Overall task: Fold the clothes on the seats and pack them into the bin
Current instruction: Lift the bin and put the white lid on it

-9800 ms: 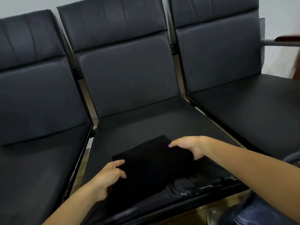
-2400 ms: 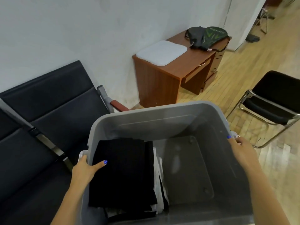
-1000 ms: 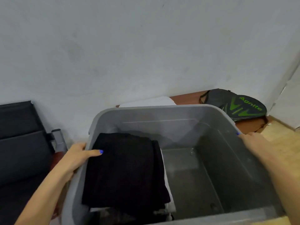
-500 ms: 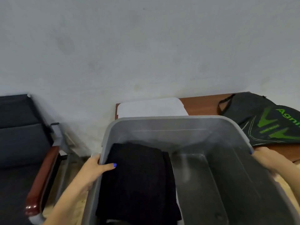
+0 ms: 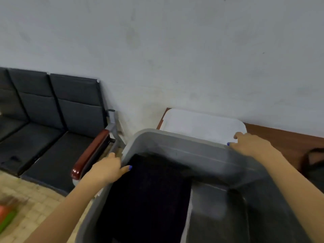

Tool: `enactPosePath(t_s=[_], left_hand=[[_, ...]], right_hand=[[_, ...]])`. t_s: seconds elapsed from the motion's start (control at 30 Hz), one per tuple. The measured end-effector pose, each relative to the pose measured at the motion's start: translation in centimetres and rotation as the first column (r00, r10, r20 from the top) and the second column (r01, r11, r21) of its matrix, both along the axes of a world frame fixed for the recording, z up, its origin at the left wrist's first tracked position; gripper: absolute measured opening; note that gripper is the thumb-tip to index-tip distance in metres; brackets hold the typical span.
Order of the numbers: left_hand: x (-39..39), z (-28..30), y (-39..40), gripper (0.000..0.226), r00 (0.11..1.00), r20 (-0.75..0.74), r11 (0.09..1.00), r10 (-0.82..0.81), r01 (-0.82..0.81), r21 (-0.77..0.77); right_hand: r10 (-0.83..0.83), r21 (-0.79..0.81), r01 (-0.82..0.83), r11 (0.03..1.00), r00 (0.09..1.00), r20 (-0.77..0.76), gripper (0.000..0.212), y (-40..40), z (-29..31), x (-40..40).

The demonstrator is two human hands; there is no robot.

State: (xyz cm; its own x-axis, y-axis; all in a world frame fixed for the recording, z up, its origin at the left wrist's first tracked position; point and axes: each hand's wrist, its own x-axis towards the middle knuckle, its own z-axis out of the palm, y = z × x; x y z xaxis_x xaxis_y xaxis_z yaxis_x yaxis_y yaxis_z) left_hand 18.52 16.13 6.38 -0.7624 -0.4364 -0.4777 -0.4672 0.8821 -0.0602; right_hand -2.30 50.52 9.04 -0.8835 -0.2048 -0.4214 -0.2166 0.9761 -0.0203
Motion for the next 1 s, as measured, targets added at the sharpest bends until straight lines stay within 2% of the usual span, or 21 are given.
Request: enactPosePath(t_s=[0.1, 0.2, 0.27, 0.4, 0.5, 0.57, 0.63, 0.73, 0.8, 0.87, 0.9, 0.97, 1.0], left_hand=[[-0.7, -1.3, 1.2, 0.065, 0.989, -0.109, 0.995, 0.102, -0.101, 0.010], [-1.5, -1.8, 1.1, 0.074, 0.952, -0.218, 0.972, 0.214, -0.186, 0.144], [-2.2, -1.5, 1.1, 0.077, 0.922, -0.300, 0.958, 0.246, -0.185, 0.217], [-5.9, -1.0, 0.8, 0.064, 0.893, -0.411, 0.967, 0.185, -0.090, 0.240], [-11.4, 0.7, 0.3, 0.046, 0.876, -0.442, 0.944, 0.192, -0.042, 0.327], [-16.5, 1.3, -0.8, 0.040, 0.887, -0.369, 0.913, 0.276, -0.122, 0.389], [-21.5, -0.8, -3.1, 0.039, 0.928, -0.233, 0.890, 0.292, -0.174, 0.422], [-26.4, -6.2, -5.3, 0.048, 0.936, 0.107, 0.769, 0.335, -0.337, 0.544], [-28.2, -9.4, -5.3, 0.062, 0.917, 0.304, 0.756, 0.257, -0.387, 0.528], [-29.1, -12.9, -4.9, 0.068, 0.914, 0.381, 0.797, 0.138, -0.331, 0.505], [-29.3, -14.5, -4.9, 0.069, 0.932, 0.359, 0.842, 0.052, -0.234, 0.486], [-28.4, -17.0, -4.7, 0.071, 0.938, 0.239, 0.913, -0.251, 0.147, 0.380], [-27.7, -17.9, -4.6, 0.071, 0.889, 0.160, 0.883, -0.428, 0.375, 0.283]], right_hand=[[0.080, -0.007, -0.080, 0.997, 0.991, 0.107, 0.052, -2.8, -1.0, -3.4], [0.128, 0.021, -0.134, 0.991, 0.977, 0.171, 0.052, -5.0, -1.8, -6.7], [0.166, 0.063, -0.186, 0.981, 0.957, 0.239, 0.051, -6.1, -2.2, -8.1], [0.181, 0.086, -0.237, 0.968, 0.890, 0.419, 0.049, -7.7, -2.8, -9.4], [0.135, 0.026, -0.173, 0.985, 0.847, 0.514, 0.049, -7.9, -4.5, -10.8], [0.130, 0.023, -0.169, 0.985, 0.829, 0.543, 0.054, -7.9, -5.3, -11.9], [0.167, 0.065, -0.241, 0.968, 0.819, 0.549, 0.058, -7.5, -6.6, -13.1], [0.226, 0.152, -0.359, 0.921, 0.809, 0.542, 0.060, -6.3, -9.4, -13.9], [0.223, 0.193, -0.388, 0.901, 0.797, 0.561, 0.059, -5.5, -11.7, -13.8], [0.213, 0.192, -0.397, 0.897, 0.771, 0.599, 0.058, -4.5, -14.1, -13.5], [0.218, 0.181, -0.405, 0.896, 0.758, 0.614, 0.059, -4.3, -15.0, -13.3], [0.250, 0.157, -0.423, 0.892, 0.753, 0.609, 0.064, -4.1, -16.7, -12.9], [0.275, 0.144, -0.435, 0.889, 0.758, 0.591, 0.067, -4.2, -17.5, -12.6]])
